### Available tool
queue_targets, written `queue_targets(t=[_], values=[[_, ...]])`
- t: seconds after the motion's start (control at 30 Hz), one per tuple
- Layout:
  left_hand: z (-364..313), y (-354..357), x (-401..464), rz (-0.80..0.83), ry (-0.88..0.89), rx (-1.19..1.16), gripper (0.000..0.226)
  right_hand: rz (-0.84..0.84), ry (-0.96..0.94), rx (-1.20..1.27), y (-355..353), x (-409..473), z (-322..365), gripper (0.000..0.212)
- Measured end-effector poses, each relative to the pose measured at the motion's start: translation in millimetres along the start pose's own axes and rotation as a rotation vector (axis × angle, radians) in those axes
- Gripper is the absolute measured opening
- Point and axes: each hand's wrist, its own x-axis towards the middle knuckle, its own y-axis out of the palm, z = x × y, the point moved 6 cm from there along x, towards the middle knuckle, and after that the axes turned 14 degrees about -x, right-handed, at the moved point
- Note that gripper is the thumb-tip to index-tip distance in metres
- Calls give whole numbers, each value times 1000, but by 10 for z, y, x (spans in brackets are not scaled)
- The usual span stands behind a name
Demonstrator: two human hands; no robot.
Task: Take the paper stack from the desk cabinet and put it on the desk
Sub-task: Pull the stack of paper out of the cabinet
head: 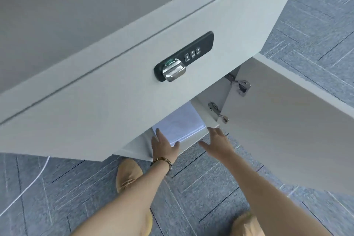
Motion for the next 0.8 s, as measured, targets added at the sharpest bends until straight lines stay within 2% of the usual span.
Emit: queue_targets(t=[0.17,0.27,0.47,0.63,0.8], values=[[262,209,324,6,-123,-14,100,16,39,126,197,409,-34,74],[380,338,468,-3,-183,-60,105,50,14,151,348,622,-42,83],[536,474,670,-30,-218,-88,113,38,-23,178,553,906,-10,92],[606,531,838,-49,-267,-168,115,-34,-15,231,591,1047,-26,90],[556,631,791,-65,-307,-146,111,-23,20,306,581,1132,-109,88]])
